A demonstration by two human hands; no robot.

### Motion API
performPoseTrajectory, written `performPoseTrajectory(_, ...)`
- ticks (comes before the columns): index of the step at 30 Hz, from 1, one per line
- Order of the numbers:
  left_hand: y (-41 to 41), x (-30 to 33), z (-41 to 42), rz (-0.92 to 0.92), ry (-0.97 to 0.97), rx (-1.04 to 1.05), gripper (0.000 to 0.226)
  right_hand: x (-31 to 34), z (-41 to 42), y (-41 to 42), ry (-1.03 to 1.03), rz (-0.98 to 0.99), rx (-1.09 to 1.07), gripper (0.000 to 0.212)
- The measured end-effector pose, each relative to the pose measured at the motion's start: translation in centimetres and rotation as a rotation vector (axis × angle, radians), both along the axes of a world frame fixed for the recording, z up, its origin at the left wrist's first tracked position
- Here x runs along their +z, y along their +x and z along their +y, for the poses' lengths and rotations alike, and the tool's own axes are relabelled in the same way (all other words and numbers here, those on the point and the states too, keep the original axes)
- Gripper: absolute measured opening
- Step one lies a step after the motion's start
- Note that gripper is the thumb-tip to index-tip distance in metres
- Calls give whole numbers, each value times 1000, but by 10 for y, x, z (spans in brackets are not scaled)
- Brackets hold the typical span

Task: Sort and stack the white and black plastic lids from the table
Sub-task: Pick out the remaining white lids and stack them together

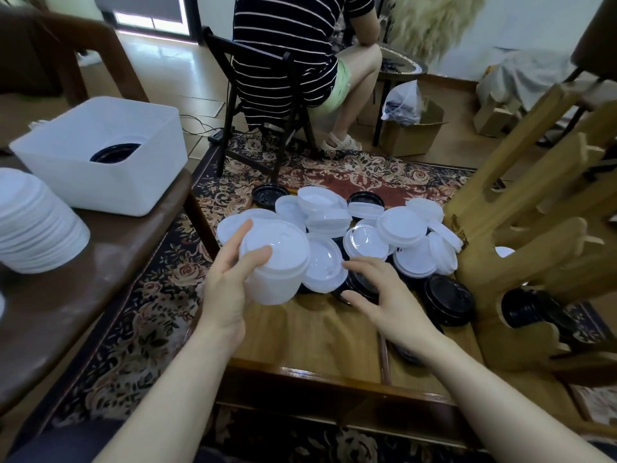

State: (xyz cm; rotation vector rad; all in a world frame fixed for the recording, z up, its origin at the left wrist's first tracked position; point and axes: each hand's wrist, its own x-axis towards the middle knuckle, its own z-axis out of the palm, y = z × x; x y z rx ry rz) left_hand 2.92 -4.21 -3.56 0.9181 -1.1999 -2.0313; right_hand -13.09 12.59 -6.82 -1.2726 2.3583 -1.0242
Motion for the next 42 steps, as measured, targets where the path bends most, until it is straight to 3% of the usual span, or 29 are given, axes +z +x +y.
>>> performPoseTrajectory(3,2,-5,-4,-10,37,40,70,-15,-13,-6,65,297,72,37)
performPoseTrajectory(6,1,-7,-3,-24,52,59,61,-29,-29,-5,82,494,94,30)
performPoseTrajectory(17,1,-1,-3,-42,146,111,51,-37,-71,6,93,474,-22,10)
performPoseTrajectory(21,2,2,-1,-36,157,108,43,-27,-66,6,82,311,-124,10)
performPoseTrajectory(24,2,5,1,-31,156,93,42,-10,-57,3,-37,124,-221,9)
performPoseTrajectory(27,1,8,5,-36,144,67,43,19,-44,4,-233,-173,-386,15)
performPoseTrajectory(30,0,10,11,-47,124,31,44,49,-27,6,-445,-580,-495,3)
performPoseTrajectory(34,-4,9,22,-51,113,-48,43,71,-5,14,-662,-1024,-319,21)
performPoseTrajectory(37,-5,6,28,-67,117,-82,44,75,3,25,-646,-1122,-204,47)
performPoseTrajectory(42,-7,2,29,-44,154,-118,59,68,6,31,-604,-1156,-200,76)
